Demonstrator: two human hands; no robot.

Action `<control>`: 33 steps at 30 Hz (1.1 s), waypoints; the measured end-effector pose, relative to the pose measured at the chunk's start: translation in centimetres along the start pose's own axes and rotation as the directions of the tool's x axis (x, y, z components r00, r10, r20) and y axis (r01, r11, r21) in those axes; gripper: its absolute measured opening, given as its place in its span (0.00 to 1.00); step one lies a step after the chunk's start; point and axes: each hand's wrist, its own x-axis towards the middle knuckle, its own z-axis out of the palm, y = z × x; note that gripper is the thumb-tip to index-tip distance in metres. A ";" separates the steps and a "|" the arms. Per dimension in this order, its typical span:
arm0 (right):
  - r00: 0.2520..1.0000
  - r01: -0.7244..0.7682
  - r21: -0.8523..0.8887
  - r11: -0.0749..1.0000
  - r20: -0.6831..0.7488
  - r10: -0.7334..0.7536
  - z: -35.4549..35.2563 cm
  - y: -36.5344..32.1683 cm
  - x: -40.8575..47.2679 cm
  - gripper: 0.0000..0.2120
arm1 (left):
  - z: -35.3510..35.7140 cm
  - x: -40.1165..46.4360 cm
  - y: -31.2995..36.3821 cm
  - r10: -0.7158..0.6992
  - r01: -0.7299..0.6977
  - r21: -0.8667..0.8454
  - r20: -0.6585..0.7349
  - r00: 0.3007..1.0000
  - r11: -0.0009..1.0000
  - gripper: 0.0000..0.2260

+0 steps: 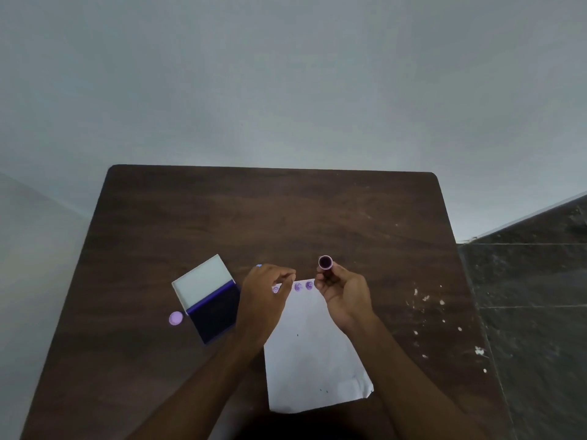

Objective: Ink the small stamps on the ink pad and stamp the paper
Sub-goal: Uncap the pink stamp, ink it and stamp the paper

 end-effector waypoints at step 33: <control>0.948 -0.213 -0.297 0.931 0.166 0.270 11.2 13.2 -2.9 0.11 | -12.1 -7.8 -15.3 -0.414 0.451 0.170 -0.214 0.885 0.876 0.23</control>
